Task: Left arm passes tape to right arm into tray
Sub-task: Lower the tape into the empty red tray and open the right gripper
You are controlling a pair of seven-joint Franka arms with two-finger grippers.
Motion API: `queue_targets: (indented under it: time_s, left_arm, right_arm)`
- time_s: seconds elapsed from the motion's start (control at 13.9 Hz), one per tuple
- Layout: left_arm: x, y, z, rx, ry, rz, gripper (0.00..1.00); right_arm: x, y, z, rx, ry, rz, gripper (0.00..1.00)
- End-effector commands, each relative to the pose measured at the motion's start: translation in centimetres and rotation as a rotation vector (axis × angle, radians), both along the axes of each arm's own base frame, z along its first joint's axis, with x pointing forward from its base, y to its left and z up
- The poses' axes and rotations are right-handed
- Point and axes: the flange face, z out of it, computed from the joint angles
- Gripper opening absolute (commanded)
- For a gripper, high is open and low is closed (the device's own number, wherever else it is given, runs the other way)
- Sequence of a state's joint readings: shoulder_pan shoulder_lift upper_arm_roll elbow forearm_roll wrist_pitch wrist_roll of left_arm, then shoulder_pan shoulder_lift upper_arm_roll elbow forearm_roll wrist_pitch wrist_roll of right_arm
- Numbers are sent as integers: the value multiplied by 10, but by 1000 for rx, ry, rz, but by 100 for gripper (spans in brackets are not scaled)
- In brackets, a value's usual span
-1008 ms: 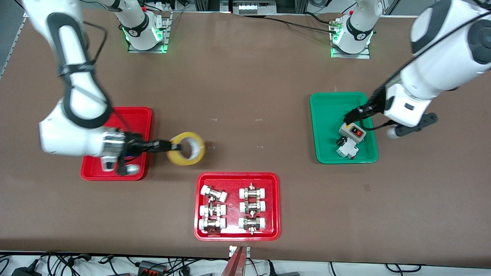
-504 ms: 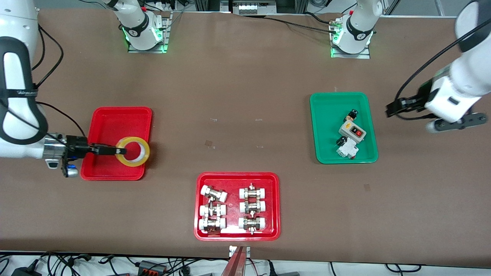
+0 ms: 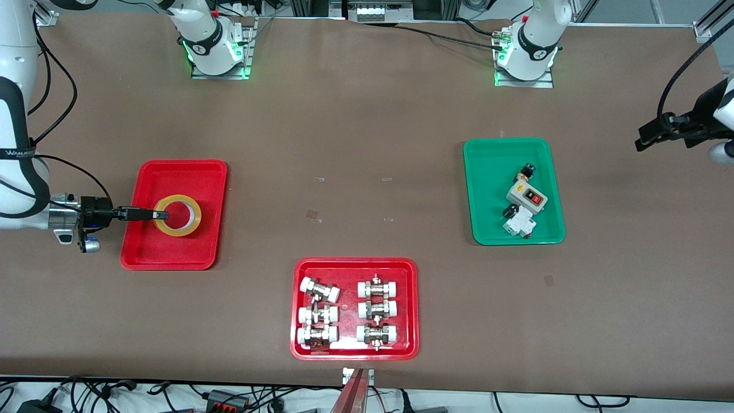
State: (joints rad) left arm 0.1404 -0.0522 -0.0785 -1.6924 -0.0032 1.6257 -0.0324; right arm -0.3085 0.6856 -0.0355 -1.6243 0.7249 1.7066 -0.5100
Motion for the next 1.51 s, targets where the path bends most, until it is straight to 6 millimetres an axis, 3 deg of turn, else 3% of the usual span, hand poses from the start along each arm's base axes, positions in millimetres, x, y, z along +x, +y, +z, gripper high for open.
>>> queue_targets:
  time_s: [0.0, 0.36, 0.94, 1.08, 1.15, 1.22, 1.3, 1.44]
  left_arm:
    - [-34, -1, 2, 31, -62, -19, 100]
    - [-34, 0, 27, 27, -51, -1, 100]
    - [-20, 6, 41, 7, -5, -5, 100]
    - [-15, -2, 34, 3, 7, -22, 100]
    - [-11, -1, 32, -1, 10, -18, 100]
    - [1, -2, 39, -3, -10, -21, 100]
    - [18, -3, 36, -8, -3, -24, 100]
    - [23, -4, 36, -11, 60, -27, 100]
  right_arm:
    - [-4, 1, -9, 36, 0, 32, 40]
    - [-16, -1, -16, 77, 43, 41, 42]
    - [-15, -6, -23, 41, 17, 71, 43]
    - [-16, -5, -29, 46, 25, 68, 54]
    - [-16, -5, -30, 49, 26, 66, 83]
    - [-16, -4, -31, 51, 27, 67, 100]
    - [-16, -4, -31, 48, 27, 68, 100]
    - [-14, -1, -34, 26, 18, 76, 100]
